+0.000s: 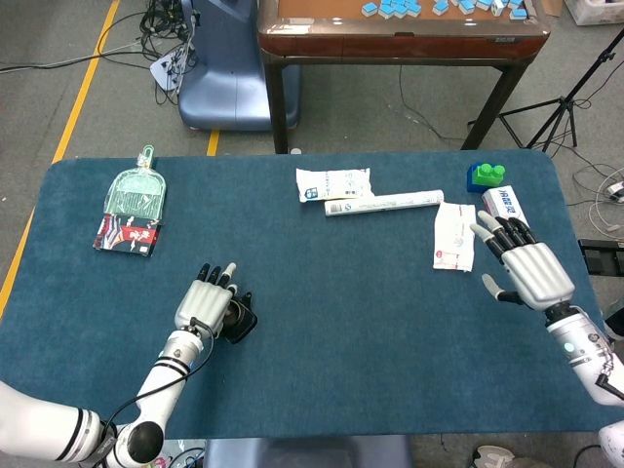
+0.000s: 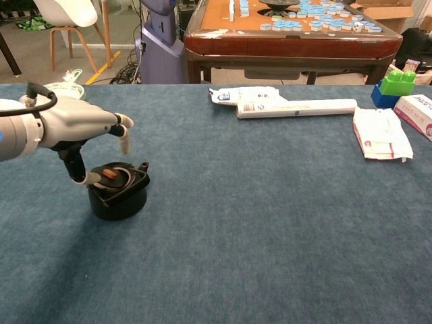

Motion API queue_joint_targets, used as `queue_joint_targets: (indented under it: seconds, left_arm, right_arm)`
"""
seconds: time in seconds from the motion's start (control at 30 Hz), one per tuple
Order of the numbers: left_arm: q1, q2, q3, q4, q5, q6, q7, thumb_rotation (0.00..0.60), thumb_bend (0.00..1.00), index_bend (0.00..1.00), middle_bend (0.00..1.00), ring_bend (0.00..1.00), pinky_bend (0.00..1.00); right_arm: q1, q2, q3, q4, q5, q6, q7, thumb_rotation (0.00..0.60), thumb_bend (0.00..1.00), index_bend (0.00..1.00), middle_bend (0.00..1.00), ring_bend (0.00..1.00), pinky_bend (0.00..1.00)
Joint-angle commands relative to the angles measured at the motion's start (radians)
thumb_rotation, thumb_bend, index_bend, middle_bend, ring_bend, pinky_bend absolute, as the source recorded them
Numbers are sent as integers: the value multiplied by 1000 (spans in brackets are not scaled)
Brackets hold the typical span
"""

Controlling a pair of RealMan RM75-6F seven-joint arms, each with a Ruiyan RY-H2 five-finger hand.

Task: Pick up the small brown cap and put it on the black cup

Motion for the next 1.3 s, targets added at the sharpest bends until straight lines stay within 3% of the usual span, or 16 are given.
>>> queue_joint_targets:
  seconds: [0.03, 0.67, 1.3]
  left_arm:
    - [3, 6, 0, -9, 0, 6, -2, 600, 324, 242, 0, 0, 0]
    - [115, 61, 91, -107, 133, 126, -47, 600, 325, 242, 0, 0, 0]
    - [199, 60, 125, -112, 229, 146, -60, 600, 324, 242, 0, 0, 0]
  right_arm:
    - [1, -1, 1, 2, 1, -2, 2, 600, 428, 11, 0, 0, 0]
    - [8, -2, 5, -25, -4, -2, -25, 600, 428, 11, 0, 0, 0]
    - [-2, 6, 1, -80, -3, 14, -82, 600, 428, 11, 0, 0, 0]
